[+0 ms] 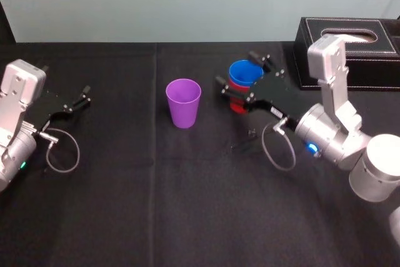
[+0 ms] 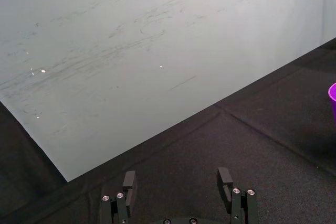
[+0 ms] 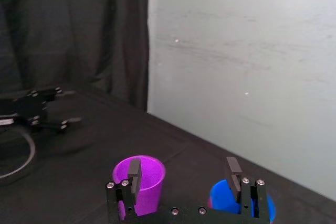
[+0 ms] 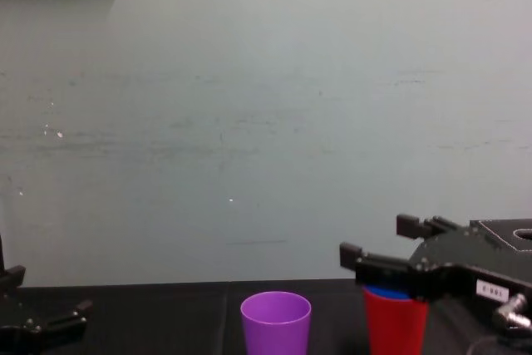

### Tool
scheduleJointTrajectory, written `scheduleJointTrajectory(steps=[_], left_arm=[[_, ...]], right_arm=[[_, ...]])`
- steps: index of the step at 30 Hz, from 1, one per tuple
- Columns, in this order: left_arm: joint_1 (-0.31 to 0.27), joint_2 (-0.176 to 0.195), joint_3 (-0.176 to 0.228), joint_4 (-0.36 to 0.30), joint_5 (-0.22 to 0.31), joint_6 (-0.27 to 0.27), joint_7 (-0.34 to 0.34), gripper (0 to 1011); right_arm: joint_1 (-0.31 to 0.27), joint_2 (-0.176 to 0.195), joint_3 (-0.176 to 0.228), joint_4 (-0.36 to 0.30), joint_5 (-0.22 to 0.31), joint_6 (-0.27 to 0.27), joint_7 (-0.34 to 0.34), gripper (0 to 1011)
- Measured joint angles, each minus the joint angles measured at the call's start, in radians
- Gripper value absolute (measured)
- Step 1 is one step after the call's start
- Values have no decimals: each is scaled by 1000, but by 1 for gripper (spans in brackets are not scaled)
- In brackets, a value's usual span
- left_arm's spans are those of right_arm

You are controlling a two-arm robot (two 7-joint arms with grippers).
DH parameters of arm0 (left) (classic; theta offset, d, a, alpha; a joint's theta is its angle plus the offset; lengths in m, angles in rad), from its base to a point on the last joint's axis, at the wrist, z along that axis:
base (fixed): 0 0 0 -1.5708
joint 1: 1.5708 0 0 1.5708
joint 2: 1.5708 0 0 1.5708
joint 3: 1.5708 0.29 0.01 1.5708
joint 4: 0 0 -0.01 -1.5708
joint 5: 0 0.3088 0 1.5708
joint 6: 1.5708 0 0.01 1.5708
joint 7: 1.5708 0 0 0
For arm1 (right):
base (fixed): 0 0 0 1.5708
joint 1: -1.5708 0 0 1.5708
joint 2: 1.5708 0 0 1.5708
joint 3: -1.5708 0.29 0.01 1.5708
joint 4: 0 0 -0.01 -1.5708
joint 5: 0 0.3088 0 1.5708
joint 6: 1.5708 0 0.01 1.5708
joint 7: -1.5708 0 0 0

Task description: Stack the three plastic cups sequentially using one hand.

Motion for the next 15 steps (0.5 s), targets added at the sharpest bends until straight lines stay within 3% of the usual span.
scheduleJointTrajectory(steps=[15], left_arm=[[0,0,0,0,0,0,0,1005]], right_arm=[[-50,4,-63,10,-3,-6,12,1002]])
